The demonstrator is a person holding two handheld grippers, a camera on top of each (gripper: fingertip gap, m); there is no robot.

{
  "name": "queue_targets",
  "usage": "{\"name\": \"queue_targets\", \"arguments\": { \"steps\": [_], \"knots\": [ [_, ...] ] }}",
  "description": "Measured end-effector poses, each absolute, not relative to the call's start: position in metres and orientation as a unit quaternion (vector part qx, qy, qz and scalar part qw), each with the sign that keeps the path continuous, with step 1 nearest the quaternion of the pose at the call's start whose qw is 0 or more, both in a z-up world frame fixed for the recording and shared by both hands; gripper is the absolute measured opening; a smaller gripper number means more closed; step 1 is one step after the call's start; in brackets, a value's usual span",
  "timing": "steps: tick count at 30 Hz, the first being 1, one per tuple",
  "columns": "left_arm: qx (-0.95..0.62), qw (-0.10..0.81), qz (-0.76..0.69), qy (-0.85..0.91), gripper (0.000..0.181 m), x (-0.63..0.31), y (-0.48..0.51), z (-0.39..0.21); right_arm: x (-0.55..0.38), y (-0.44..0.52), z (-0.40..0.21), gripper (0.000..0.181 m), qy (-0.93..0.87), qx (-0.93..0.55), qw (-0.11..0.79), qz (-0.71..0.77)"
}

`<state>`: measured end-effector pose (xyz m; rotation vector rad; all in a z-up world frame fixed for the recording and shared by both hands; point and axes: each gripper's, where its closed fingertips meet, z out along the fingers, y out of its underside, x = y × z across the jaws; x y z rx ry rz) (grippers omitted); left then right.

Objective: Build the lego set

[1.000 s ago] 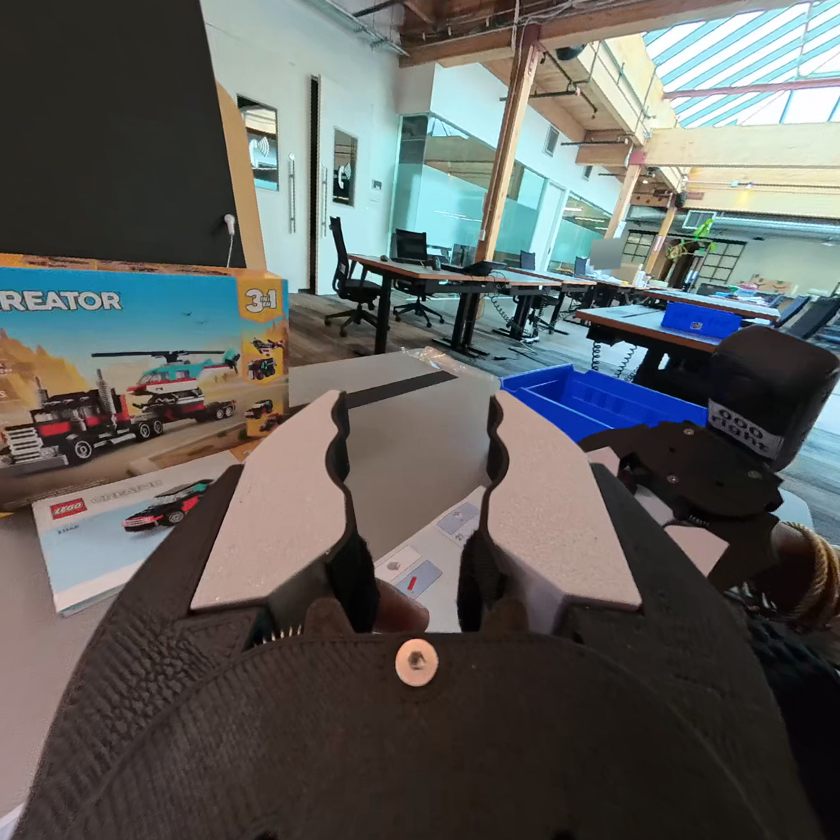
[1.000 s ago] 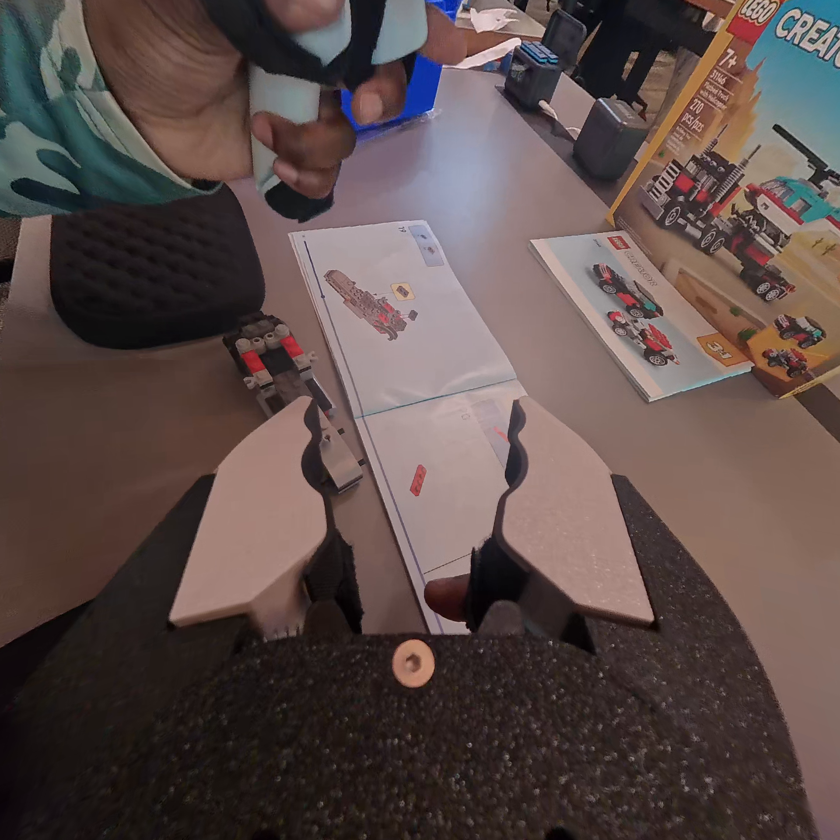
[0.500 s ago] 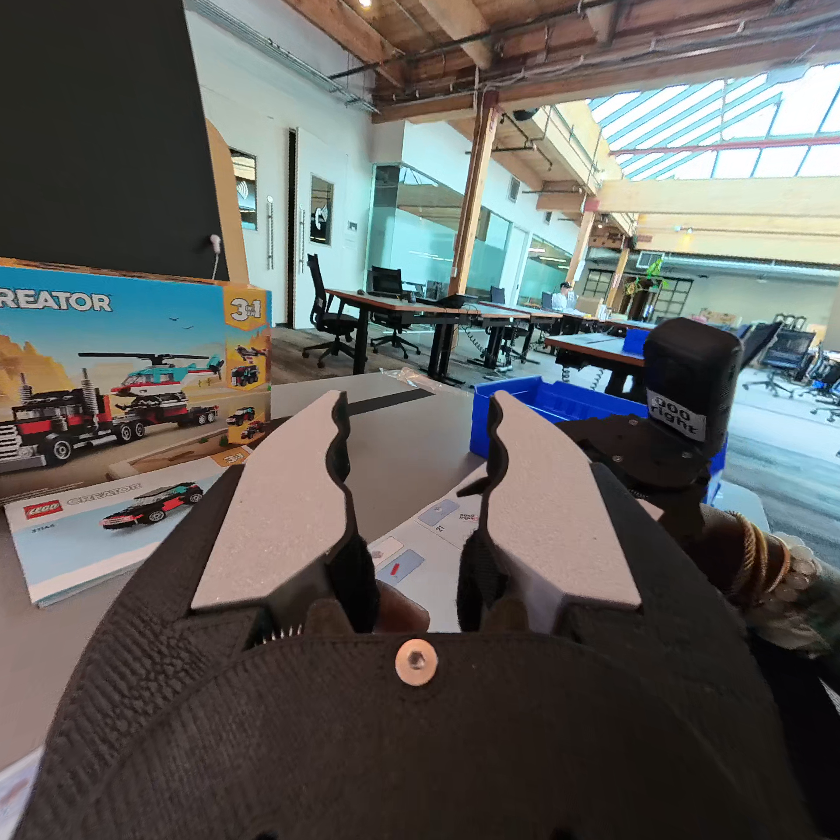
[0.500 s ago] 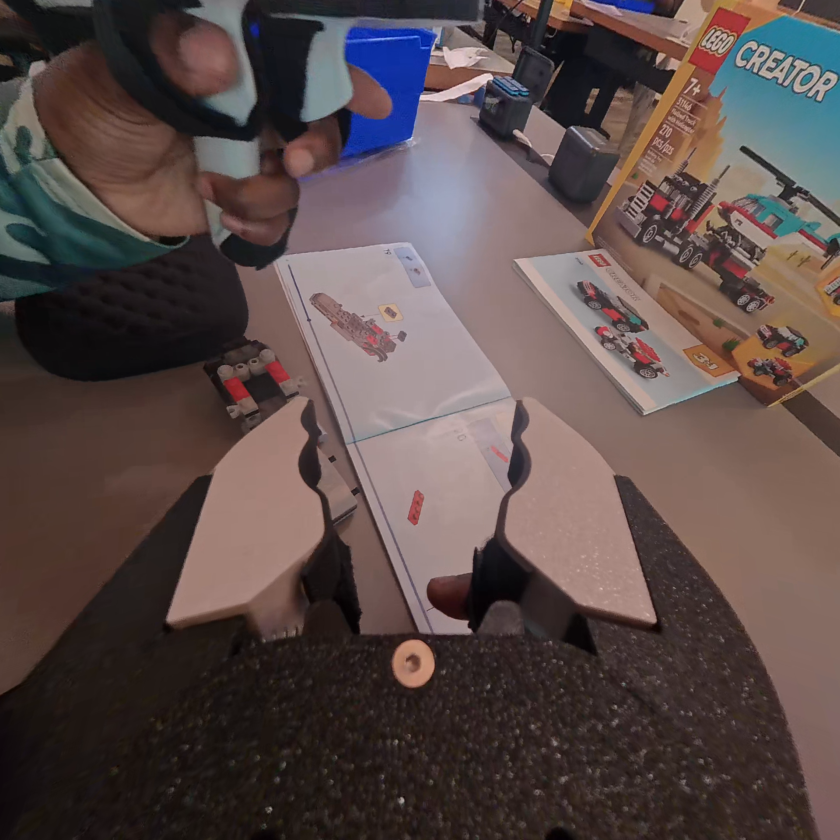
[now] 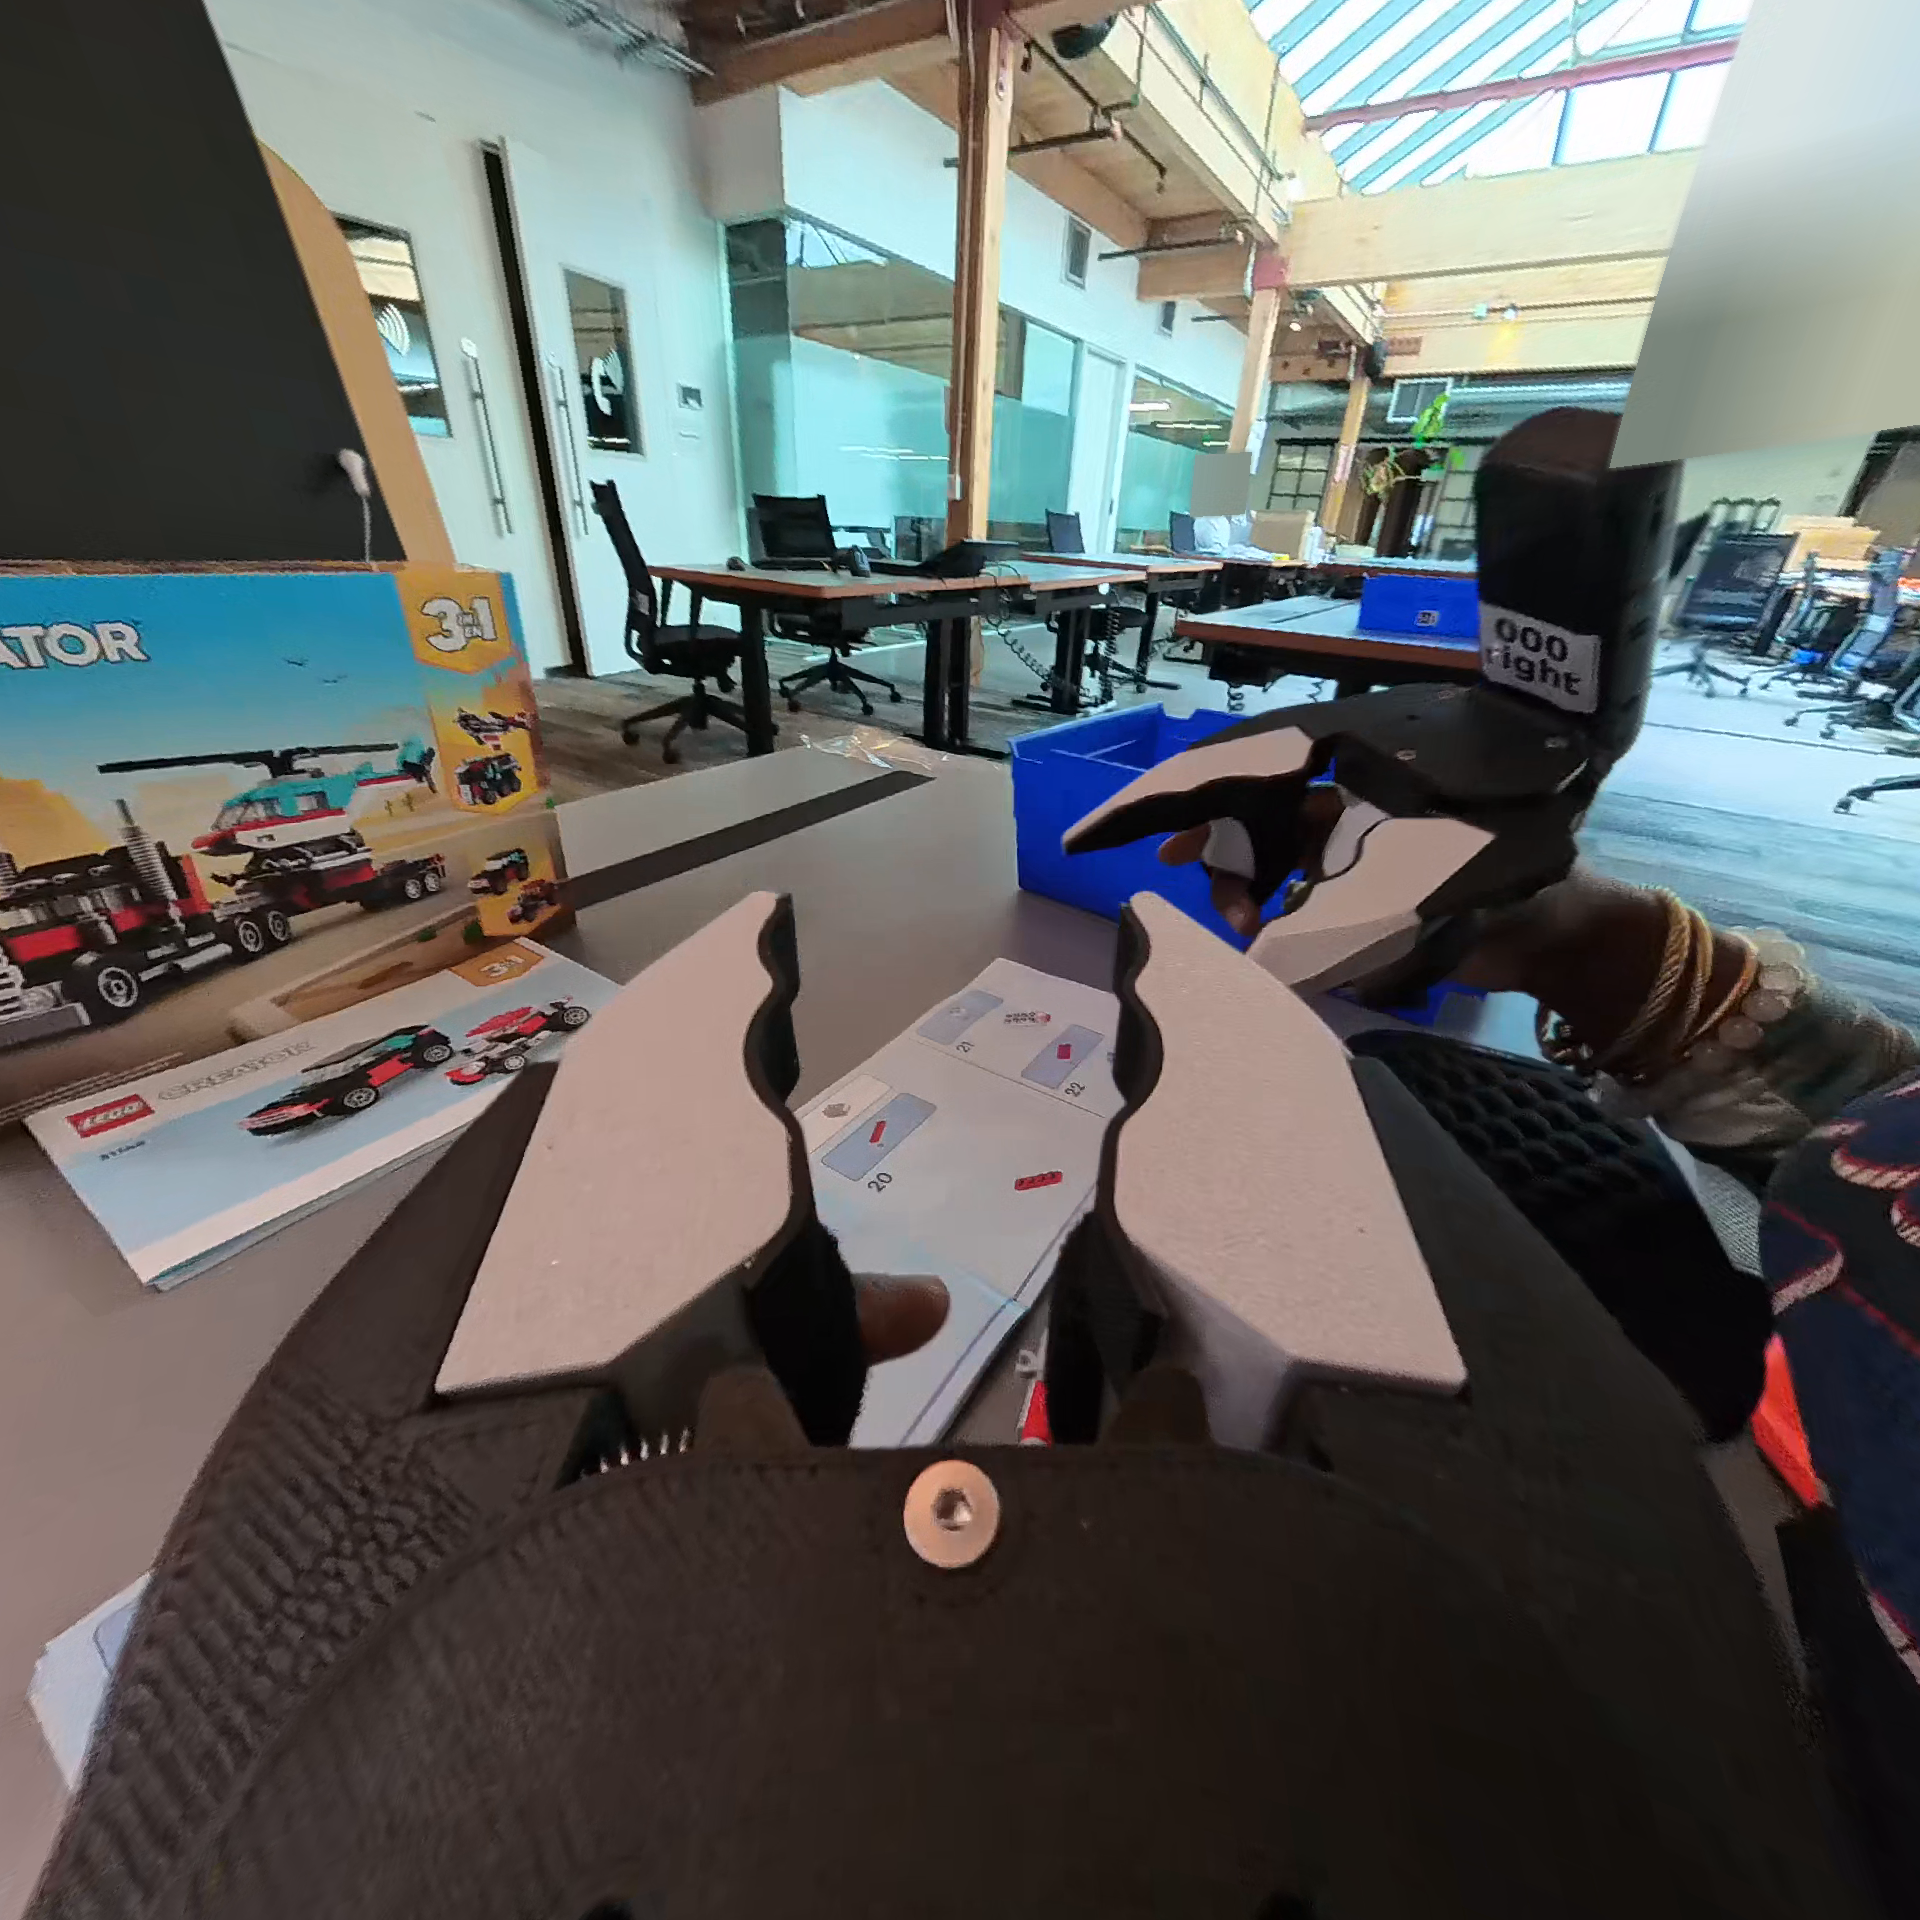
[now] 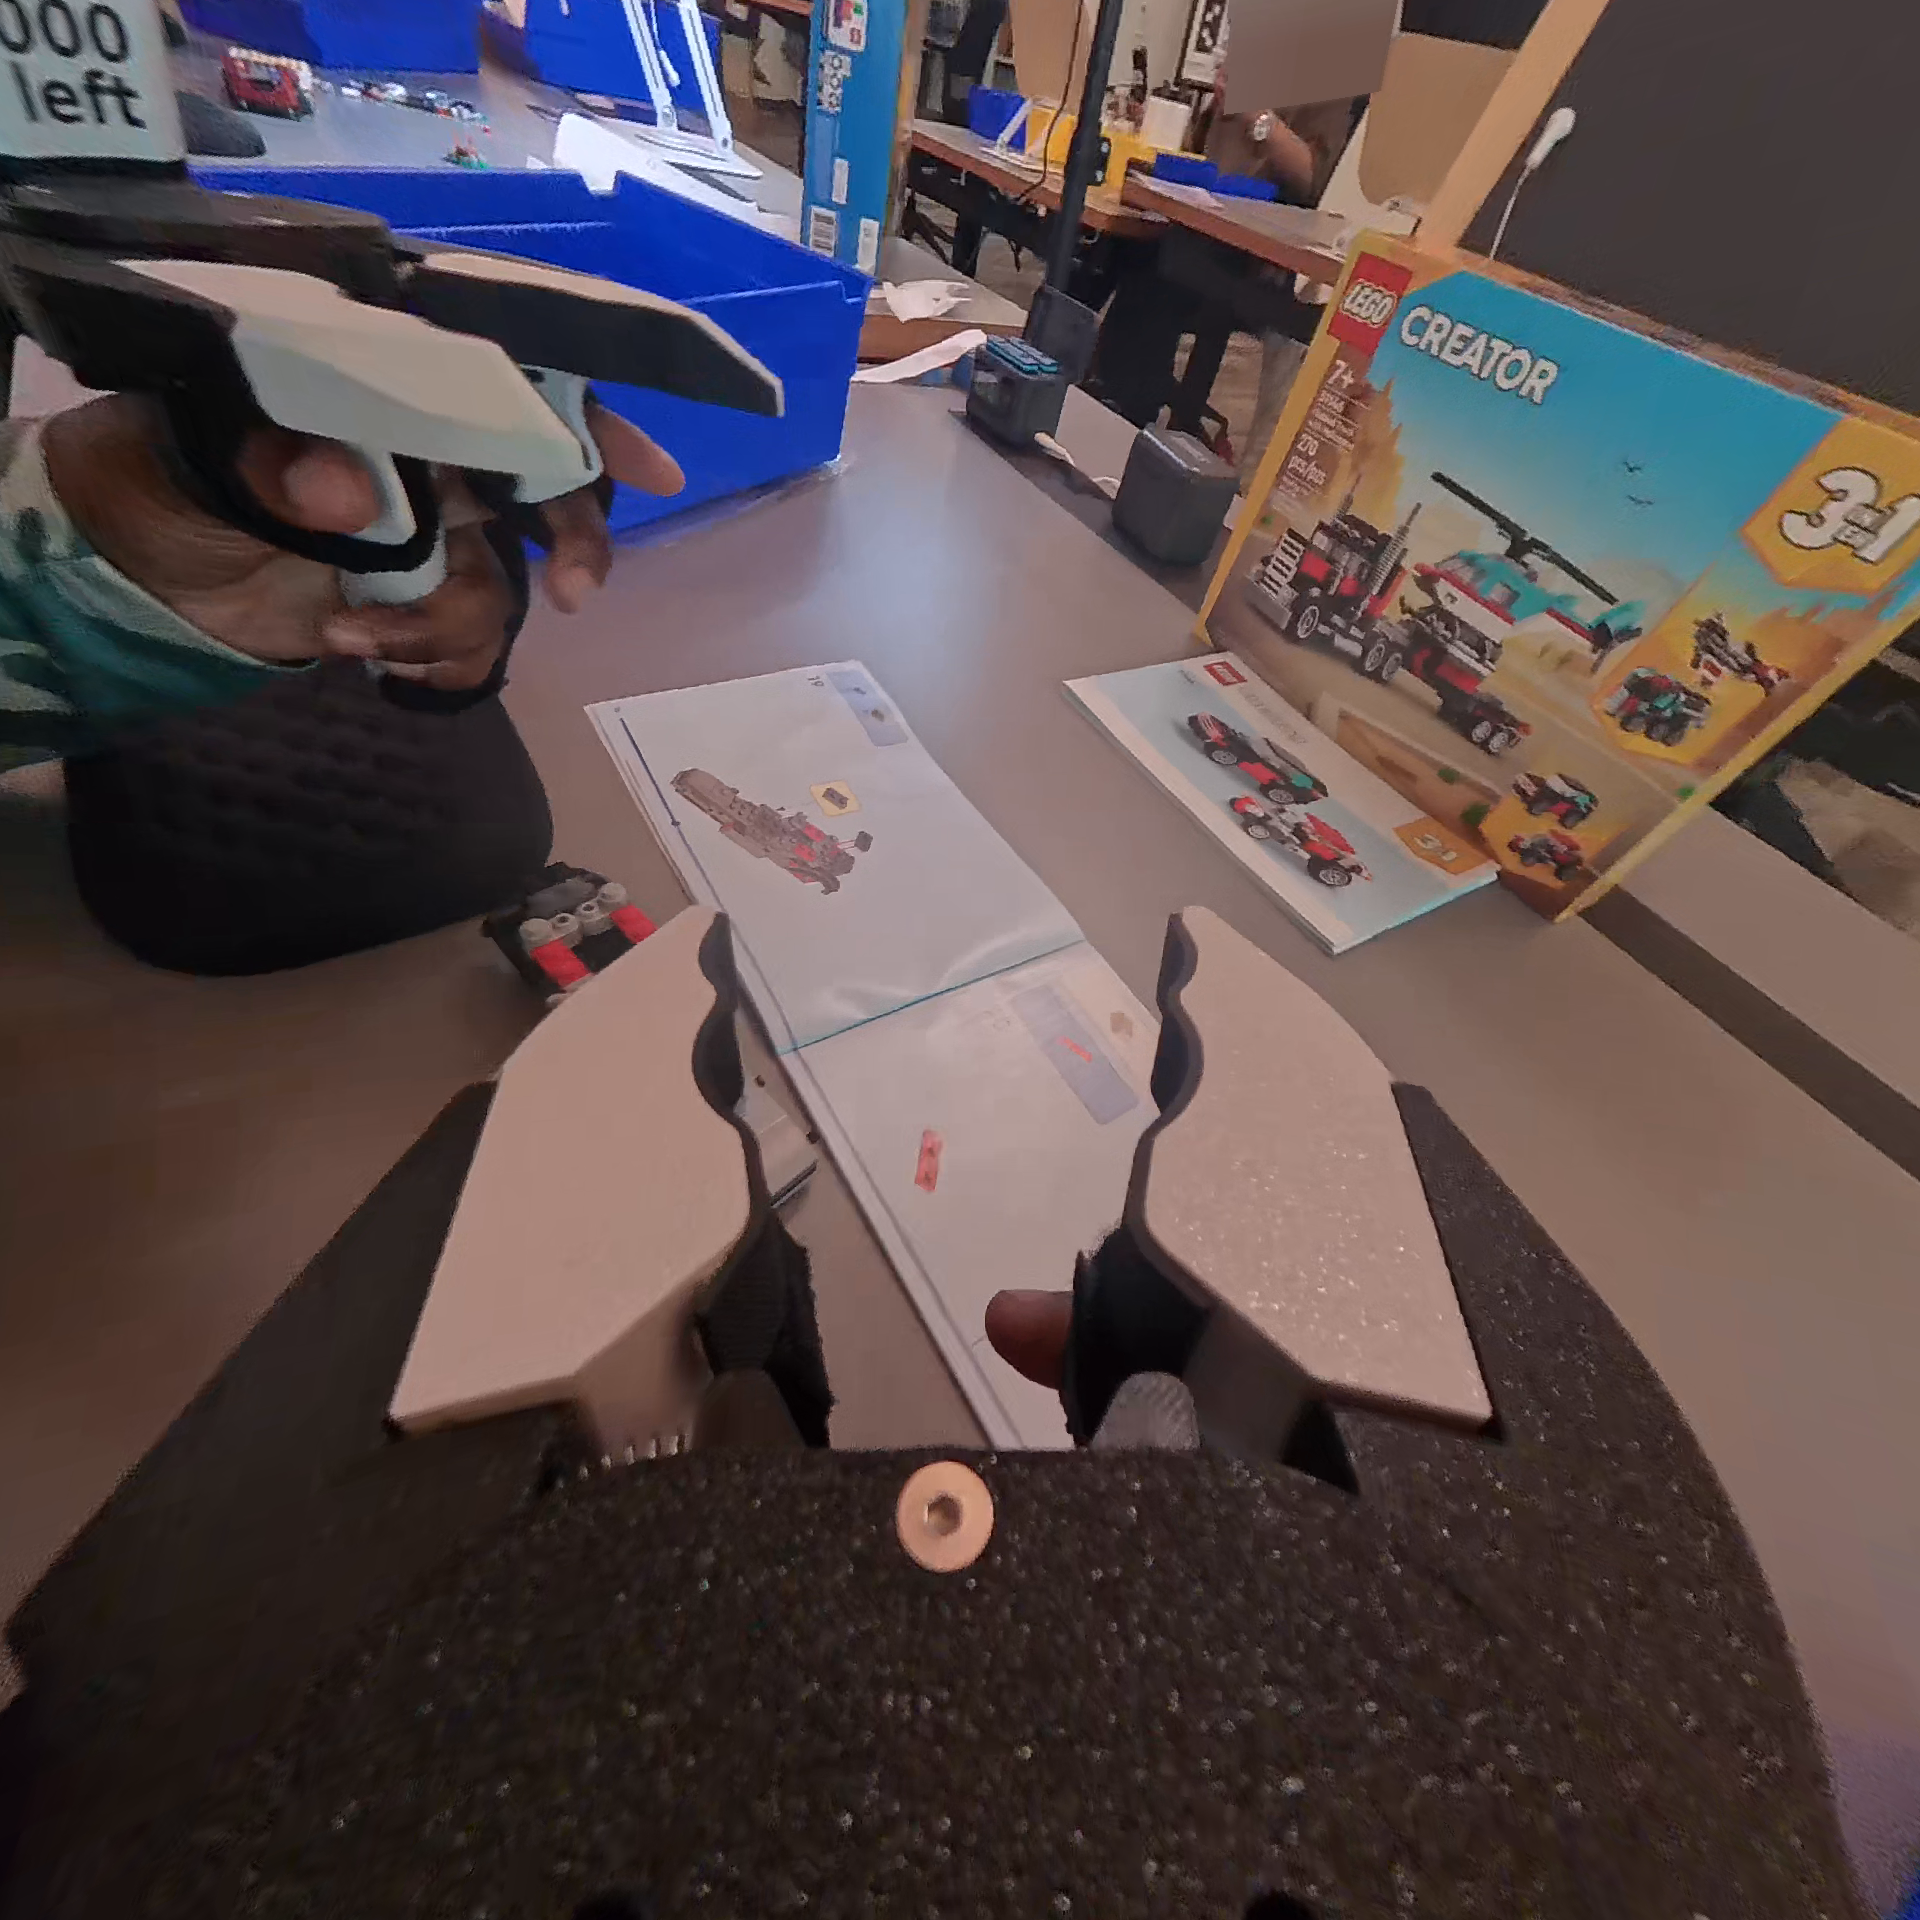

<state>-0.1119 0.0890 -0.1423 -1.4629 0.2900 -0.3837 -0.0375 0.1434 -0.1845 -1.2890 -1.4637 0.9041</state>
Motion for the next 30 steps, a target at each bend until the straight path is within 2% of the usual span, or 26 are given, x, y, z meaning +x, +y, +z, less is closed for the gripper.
{"name": "queue_targets", "arguments": {
  "steps": [5,11,16,19,25,29,30],
  "knots": [
    [-0.661,0.708,-0.196,0.155,0.067,-0.112,0.085,-0.139,0.0,0.147,-0.177,0.065,-0.561,-0.573,0.48,0.357],
    [-0.66,0.713,-0.203,0.123,0.067,-0.125,0.085,-0.143,0.05,0.184,-0.147,0.063,-0.512,-0.613,0.521,0.301],
    [-0.726,0.644,-0.192,0.147,0.061,-0.126,0.096,-0.17,0.047,0.191,-0.135,0.054,-0.476,-0.617,0.523,0.344],
    [-0.777,0.588,-0.149,0.168,0.059,-0.128,0.104,-0.199,0.019,0.181,-0.162,0.051,-0.51,-0.624,0.48,0.347],
    [-0.85,0.501,-0.031,0.158,0.058,-0.177,0.106,-0.24,-0.025,0.18,-0.244,0.057,-0.525,-0.696,0.34,0.352],
    [-0.846,0.528,-0.023,0.066,0.057,-0.221,0.106,-0.234,-0.041,0.198,-0.267,0.05,-0.534,-0.711,0.33,0.317],
    [-0.837,0.547,-0.005,0.036,0.045,-0.235,0.106,-0.23,-0.047,0.197,-0.27,0.041,-0.545,-0.703,0.326,0.32]
  ]
}}
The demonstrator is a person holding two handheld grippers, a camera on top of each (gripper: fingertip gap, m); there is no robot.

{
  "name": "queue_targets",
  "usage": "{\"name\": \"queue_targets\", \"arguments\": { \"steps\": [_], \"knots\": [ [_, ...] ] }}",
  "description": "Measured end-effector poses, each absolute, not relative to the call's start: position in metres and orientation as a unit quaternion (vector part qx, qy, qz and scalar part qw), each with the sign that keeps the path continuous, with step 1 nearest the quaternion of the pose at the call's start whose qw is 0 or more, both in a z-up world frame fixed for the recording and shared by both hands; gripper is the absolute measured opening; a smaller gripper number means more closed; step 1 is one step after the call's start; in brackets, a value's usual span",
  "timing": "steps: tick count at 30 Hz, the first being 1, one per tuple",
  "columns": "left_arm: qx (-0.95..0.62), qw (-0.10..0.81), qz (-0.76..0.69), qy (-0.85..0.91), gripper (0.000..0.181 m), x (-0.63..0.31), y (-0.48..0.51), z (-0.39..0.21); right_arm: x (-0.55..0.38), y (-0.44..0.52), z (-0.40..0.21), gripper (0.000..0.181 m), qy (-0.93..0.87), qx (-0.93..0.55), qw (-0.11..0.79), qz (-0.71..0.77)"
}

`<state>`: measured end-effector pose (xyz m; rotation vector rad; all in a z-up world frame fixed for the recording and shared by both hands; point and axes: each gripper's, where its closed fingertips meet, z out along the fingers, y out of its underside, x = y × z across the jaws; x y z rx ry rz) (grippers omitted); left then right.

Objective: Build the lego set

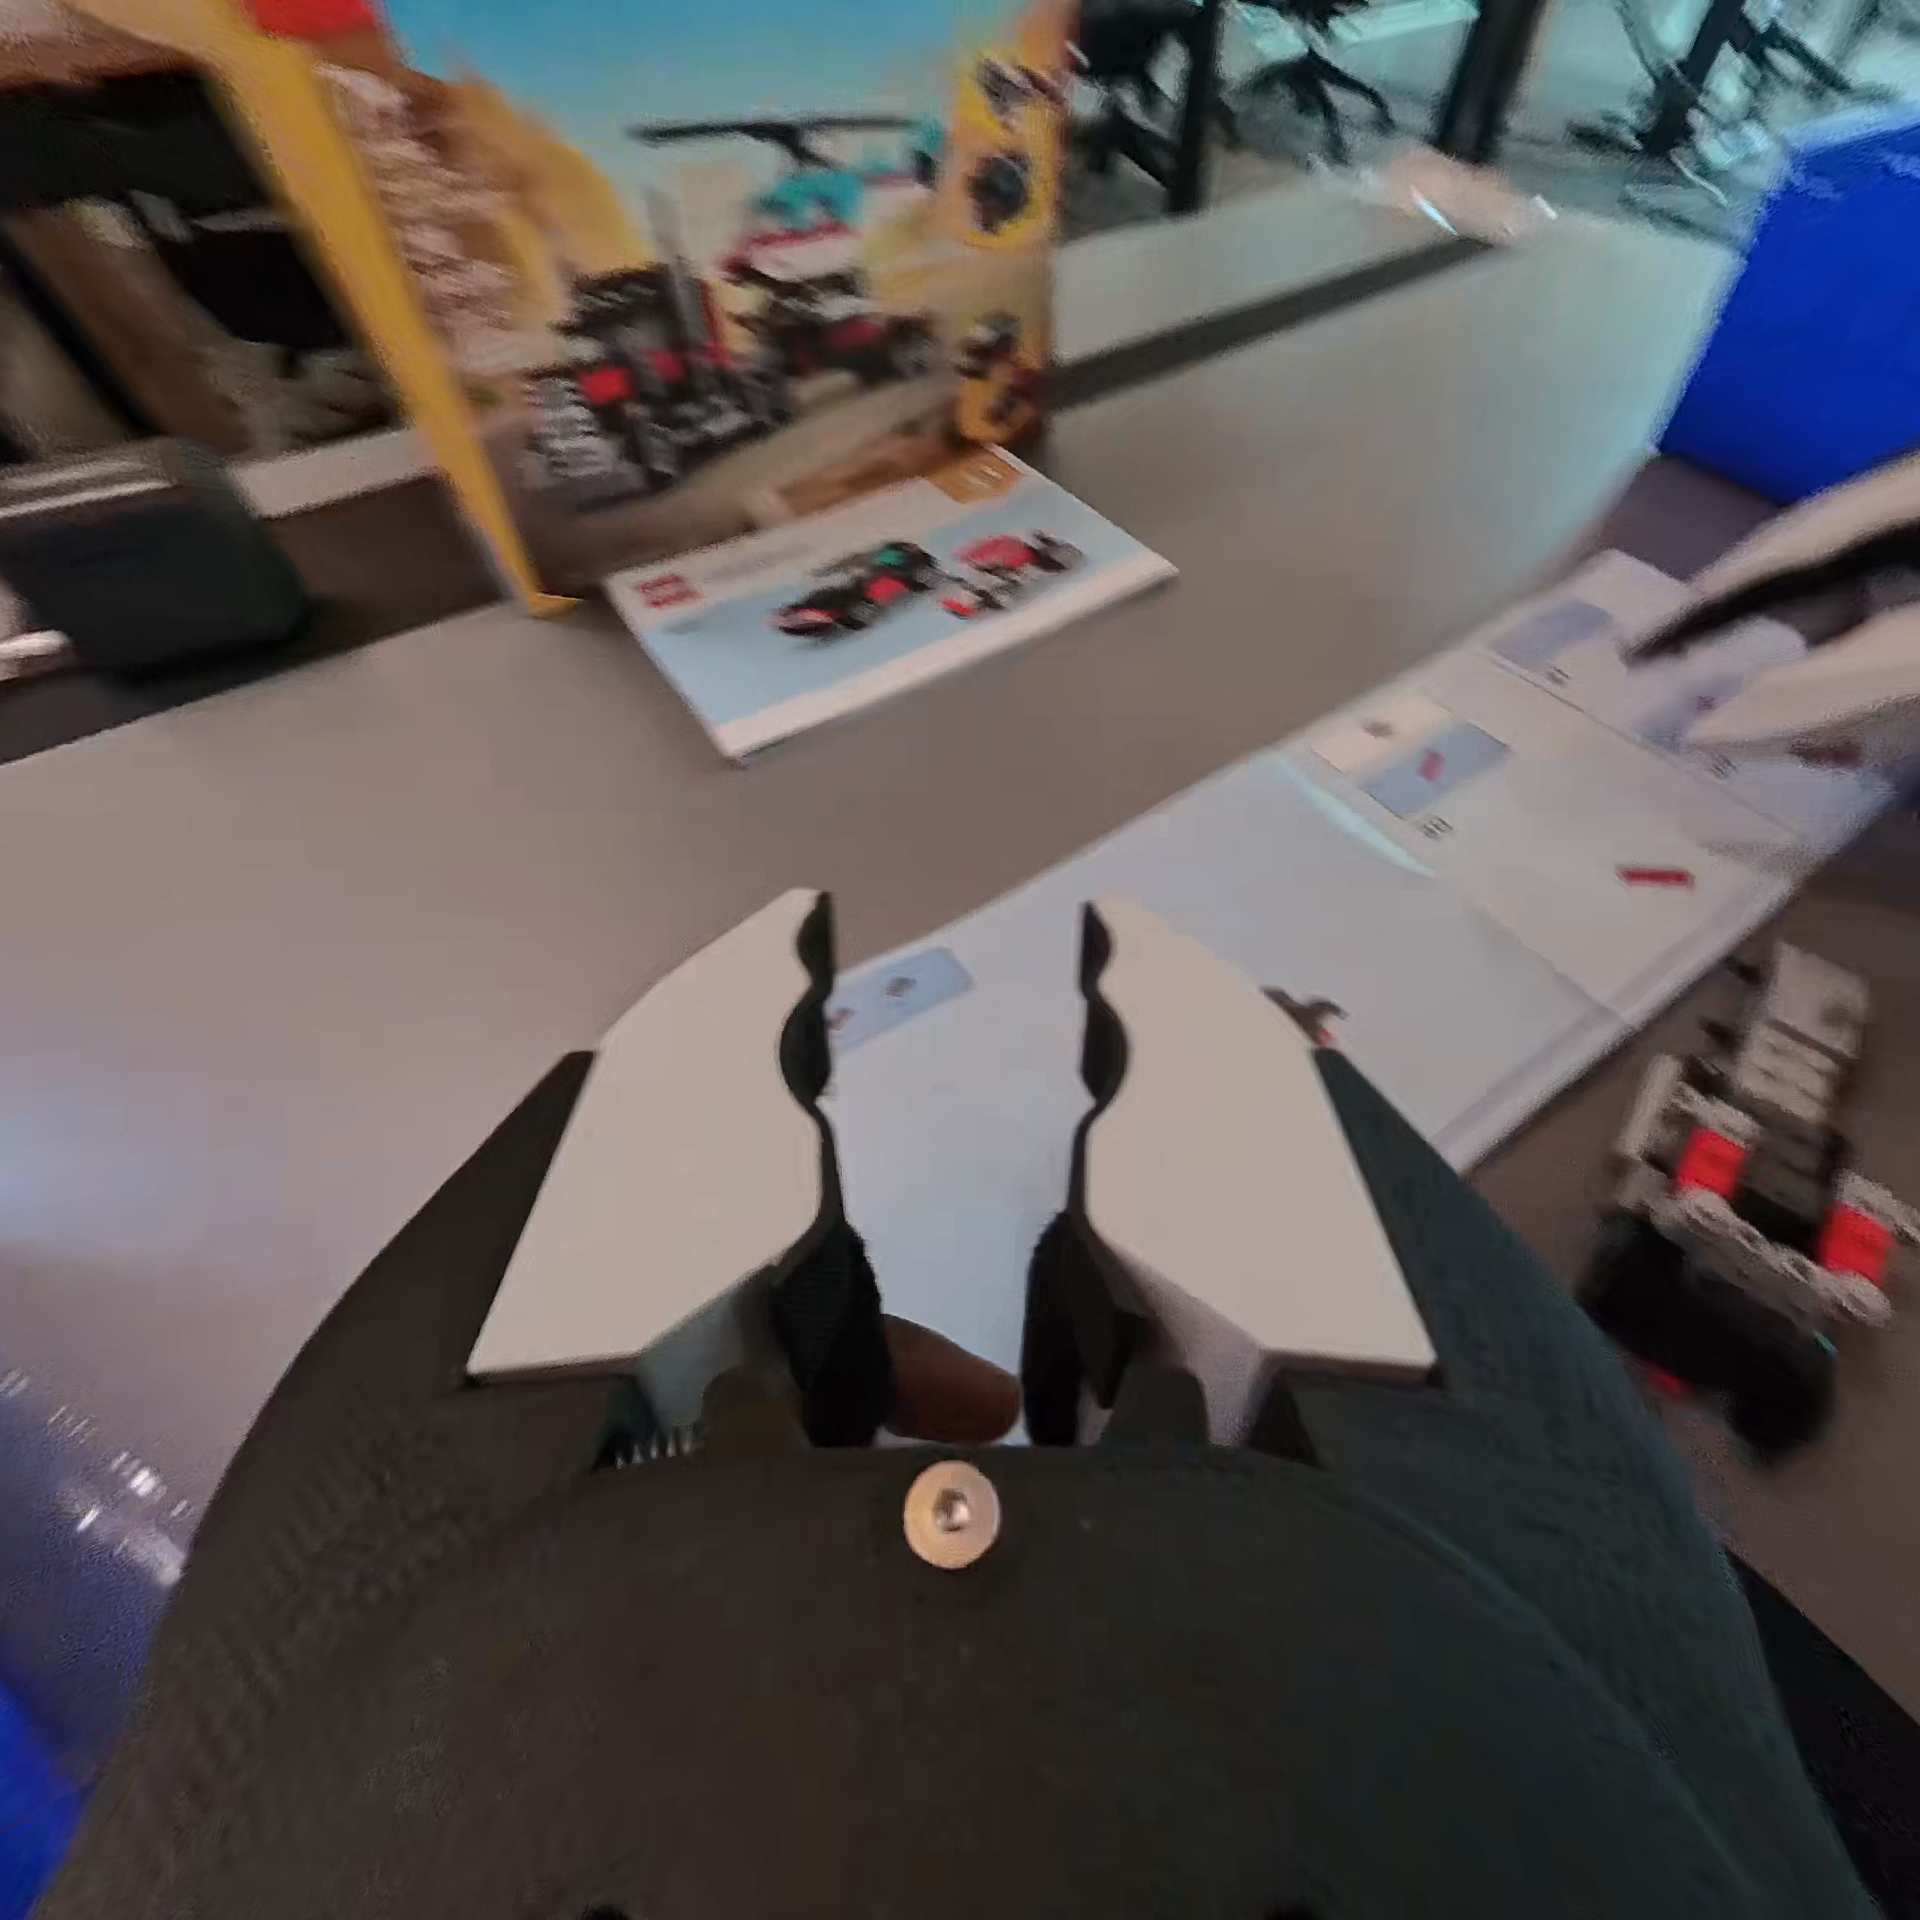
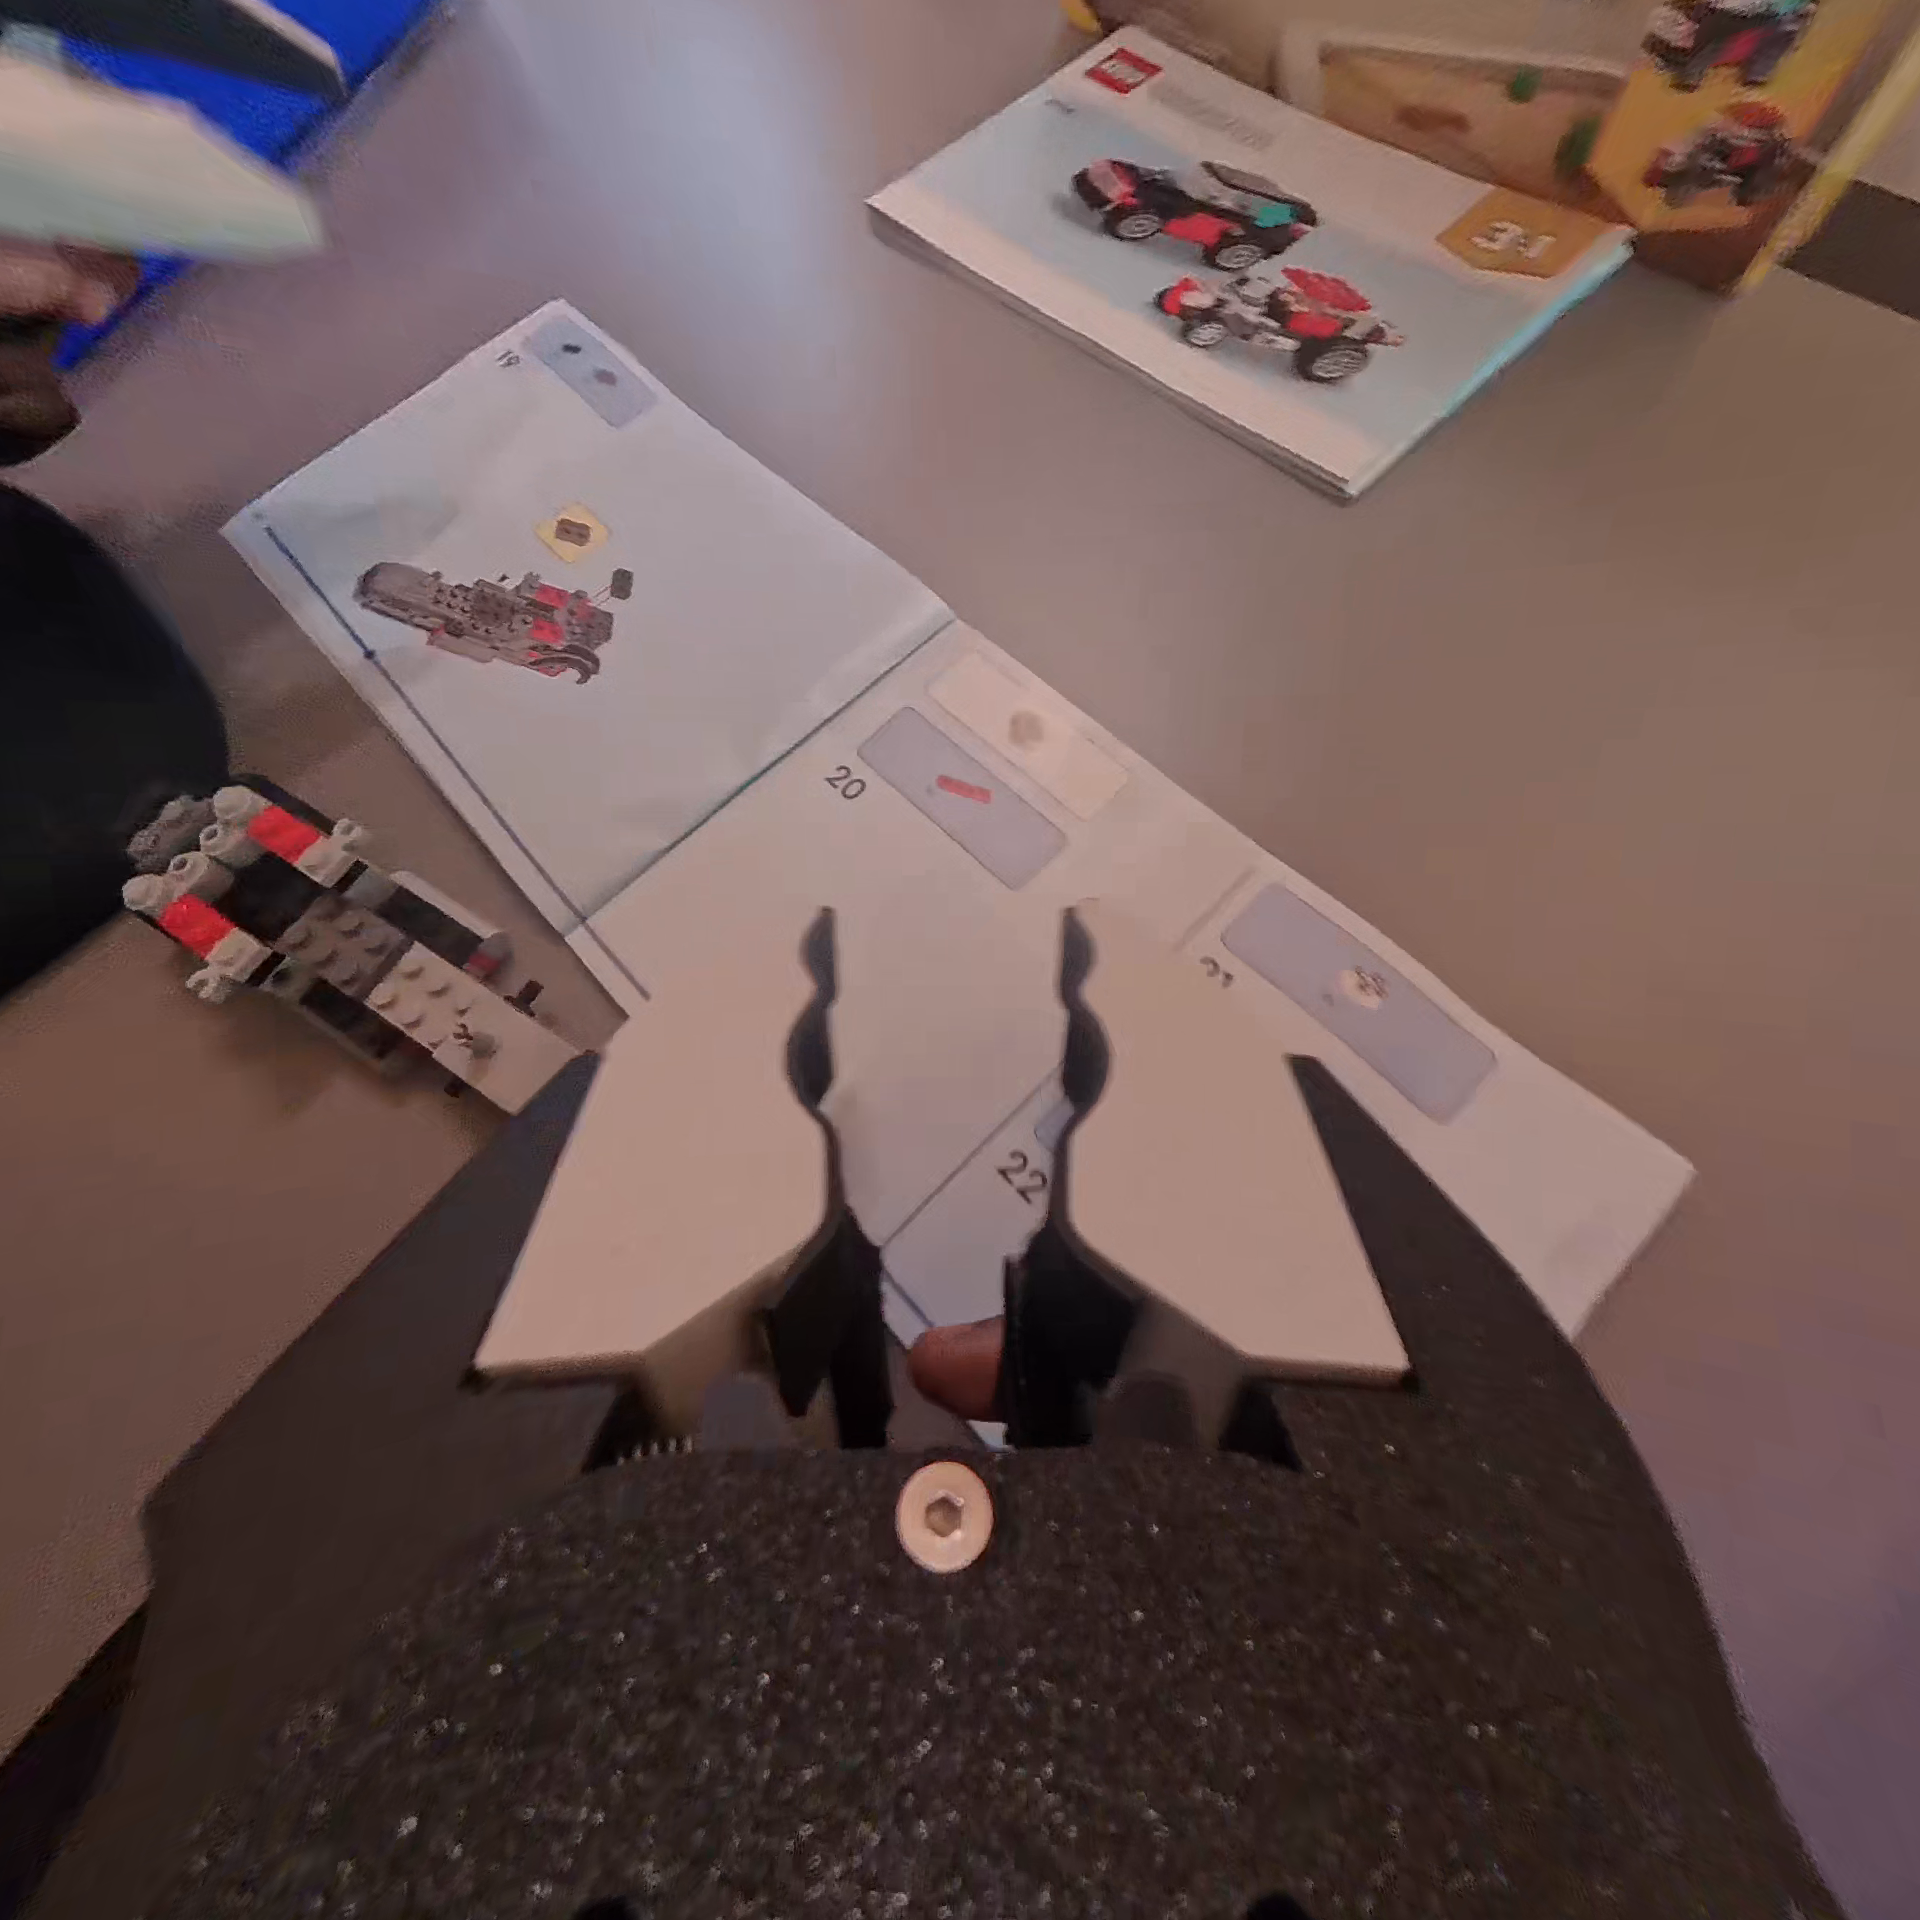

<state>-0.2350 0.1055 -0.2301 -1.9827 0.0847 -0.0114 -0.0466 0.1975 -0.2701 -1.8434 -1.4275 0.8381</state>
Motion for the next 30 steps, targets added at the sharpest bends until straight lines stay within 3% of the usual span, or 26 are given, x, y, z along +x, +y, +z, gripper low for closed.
{"name": "queue_targets", "arguments": {
  "steps": [2,3,11,17,22,30],
  "knots": [
    [-0.81,0.586,0.017,-0.001,0.001,-0.252,0.103,-0.221,-0.056,0.192,-0.273,0.01,-0.57,-0.679,0.318,0.336],
    [-0.798,0.603,0.025,-0.006,0.0,-0.257,0.101,-0.218,-0.06,0.189,-0.275,0.006,-0.582,-0.665,0.319,0.343],
    [-0.77,0.634,0.022,-0.068,0.001,-0.281,0.089,-0.215,-0.056,0.188,-0.3,0.005,-0.616,-0.664,0.296,0.303],
    [-0.813,0.579,0.047,-0.04,0.012,-0.278,0.091,-0.237,-0.056,0.189,-0.3,0.005,-0.604,-0.673,0.273,0.329],
    [-0.869,0.48,0.118,-0.003,0.017,-0.282,0.088,-0.269,-0.056,0.189,-0.3,0.005,-0.6,-0.675,0.267,0.335],
    [-0.886,0.459,0.068,0.014,0.028,-0.271,0.09,-0.28,-0.057,0.189,-0.3,0.005,-0.596,-0.678,0.261,0.342]
  ]
}}
